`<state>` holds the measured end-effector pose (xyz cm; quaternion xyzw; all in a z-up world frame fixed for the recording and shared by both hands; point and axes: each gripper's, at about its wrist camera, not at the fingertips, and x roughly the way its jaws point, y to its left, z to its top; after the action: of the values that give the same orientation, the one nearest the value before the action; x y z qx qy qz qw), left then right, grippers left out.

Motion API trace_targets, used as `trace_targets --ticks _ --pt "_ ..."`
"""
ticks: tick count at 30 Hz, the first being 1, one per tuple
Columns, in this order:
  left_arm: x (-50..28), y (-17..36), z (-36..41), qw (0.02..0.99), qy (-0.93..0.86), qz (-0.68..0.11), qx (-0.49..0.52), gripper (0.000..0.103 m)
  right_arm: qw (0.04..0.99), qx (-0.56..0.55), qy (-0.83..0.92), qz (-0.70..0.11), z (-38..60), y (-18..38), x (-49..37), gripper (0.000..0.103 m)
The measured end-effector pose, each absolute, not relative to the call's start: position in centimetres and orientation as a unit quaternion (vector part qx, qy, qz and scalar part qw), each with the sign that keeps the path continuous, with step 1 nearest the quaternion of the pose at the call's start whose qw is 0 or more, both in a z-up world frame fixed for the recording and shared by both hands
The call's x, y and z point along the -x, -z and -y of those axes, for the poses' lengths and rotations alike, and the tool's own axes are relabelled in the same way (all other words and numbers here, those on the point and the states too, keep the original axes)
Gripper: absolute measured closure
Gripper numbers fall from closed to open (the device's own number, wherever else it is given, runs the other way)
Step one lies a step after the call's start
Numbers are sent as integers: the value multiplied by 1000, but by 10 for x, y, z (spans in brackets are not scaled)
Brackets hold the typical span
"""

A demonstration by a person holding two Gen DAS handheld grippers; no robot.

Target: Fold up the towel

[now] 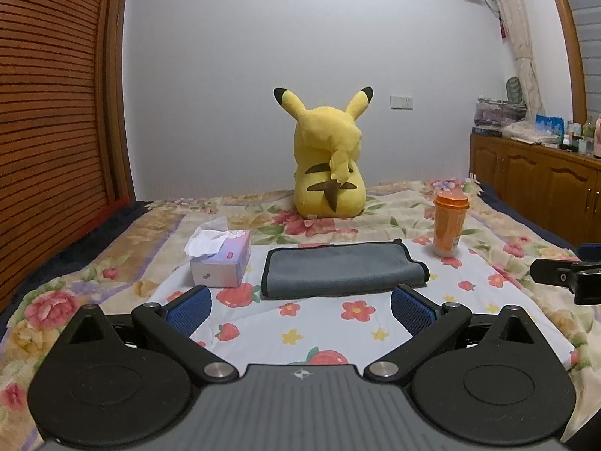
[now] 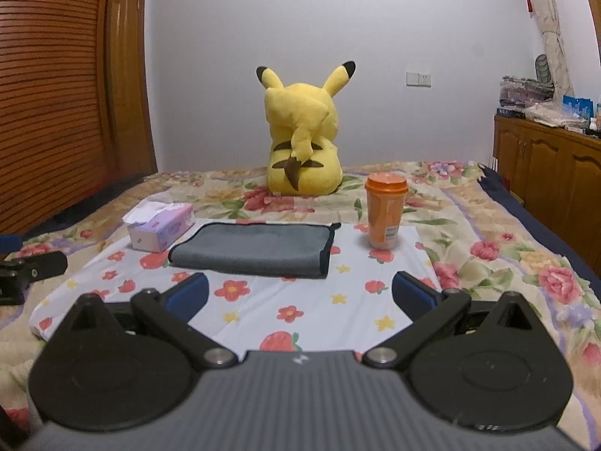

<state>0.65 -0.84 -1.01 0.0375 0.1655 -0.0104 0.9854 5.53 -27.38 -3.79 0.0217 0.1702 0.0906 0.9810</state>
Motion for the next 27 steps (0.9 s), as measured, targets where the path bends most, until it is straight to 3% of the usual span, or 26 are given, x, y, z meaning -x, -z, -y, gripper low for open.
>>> trace_targets --ticks 27 --pt "0 4 5 989 13 -142 -32 0 987 -26 -81 -140 278 34 -49 0"
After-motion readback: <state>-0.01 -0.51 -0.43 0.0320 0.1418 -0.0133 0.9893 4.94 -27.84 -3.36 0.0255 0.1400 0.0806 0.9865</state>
